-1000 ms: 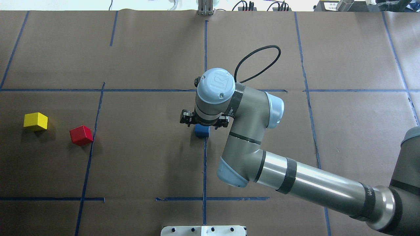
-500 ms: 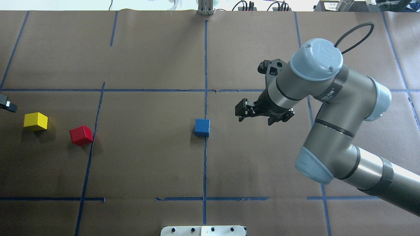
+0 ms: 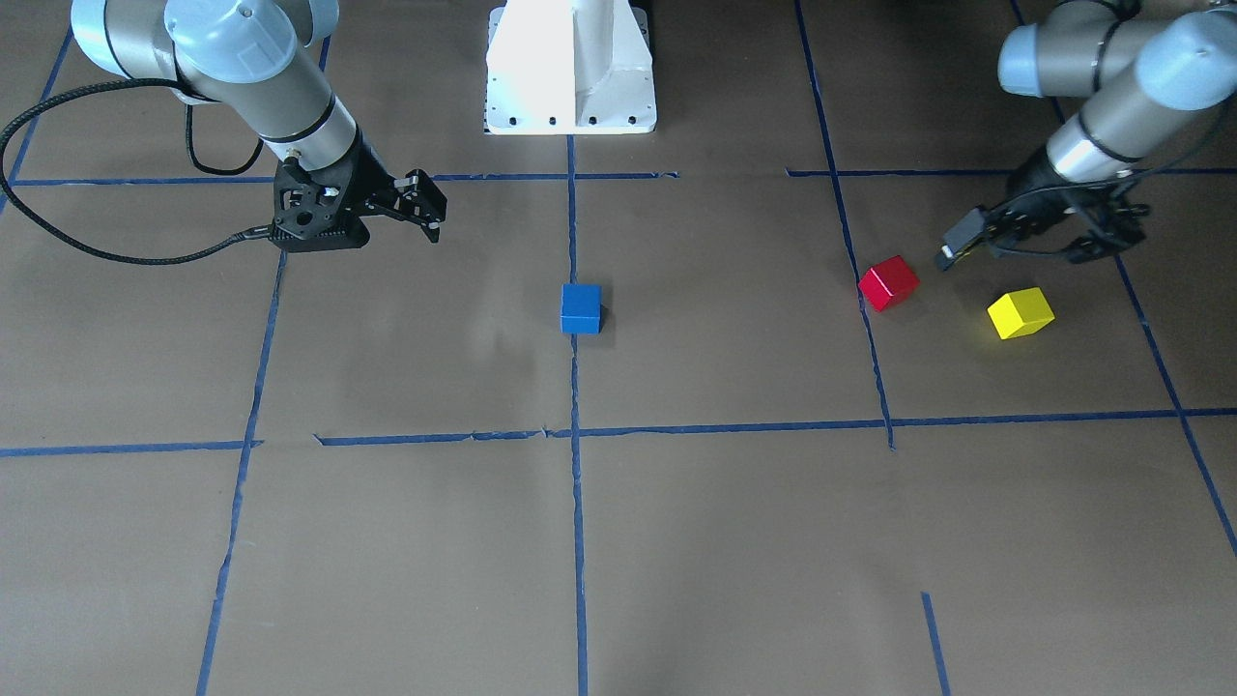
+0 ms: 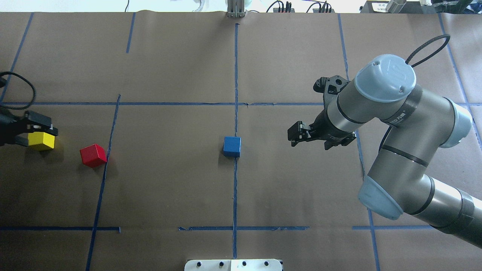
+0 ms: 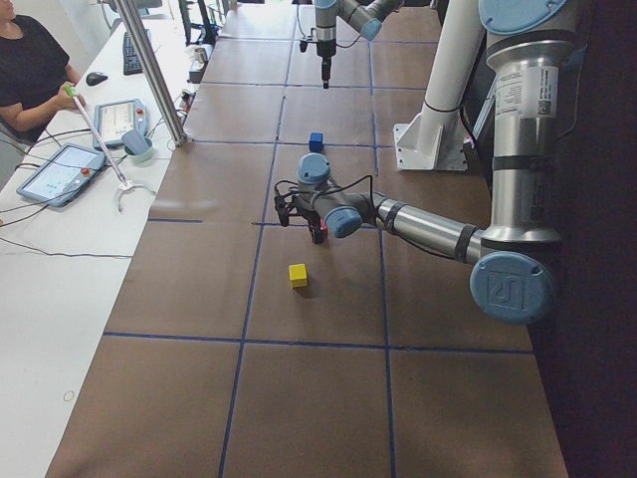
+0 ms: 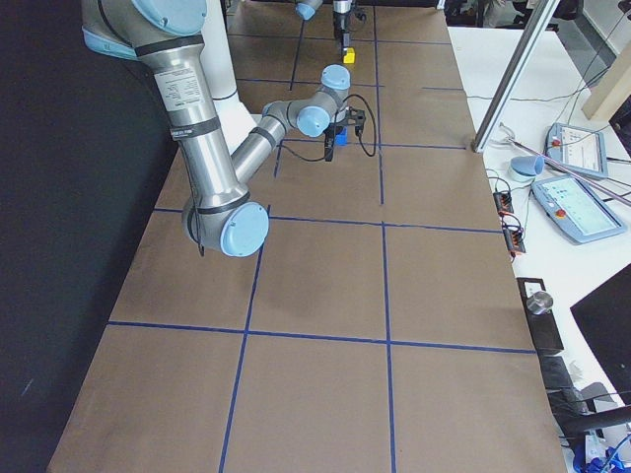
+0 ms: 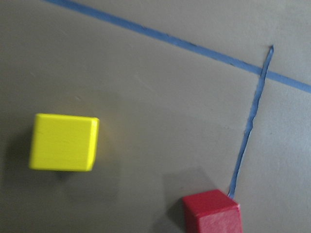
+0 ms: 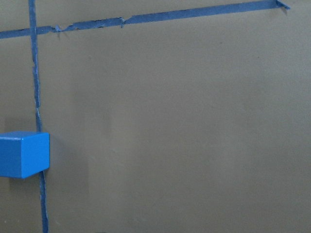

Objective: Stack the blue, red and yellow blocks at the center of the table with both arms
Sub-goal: 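Lower the left gripper onto the red cube while the right gripper withdraws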

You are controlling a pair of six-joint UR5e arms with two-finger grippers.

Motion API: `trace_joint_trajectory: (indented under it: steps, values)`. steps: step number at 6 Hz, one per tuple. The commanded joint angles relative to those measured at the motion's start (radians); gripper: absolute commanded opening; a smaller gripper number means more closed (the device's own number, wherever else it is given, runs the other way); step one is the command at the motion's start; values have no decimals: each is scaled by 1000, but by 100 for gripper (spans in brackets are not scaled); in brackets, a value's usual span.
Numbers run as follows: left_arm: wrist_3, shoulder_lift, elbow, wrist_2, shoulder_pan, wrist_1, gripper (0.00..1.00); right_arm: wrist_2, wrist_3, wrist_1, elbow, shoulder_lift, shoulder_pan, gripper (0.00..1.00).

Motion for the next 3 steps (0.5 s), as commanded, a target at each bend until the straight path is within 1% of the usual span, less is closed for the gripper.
trace_joint_trajectory:
  steps: [1, 3]
  values:
    - [-59, -25, 25, 111, 108, -1, 100, -2, 0, 0, 0, -2, -4, 100]
    - [-60, -54, 49, 110, 109, 4, 100, -7, 0, 0, -3, 1, -18, 100]
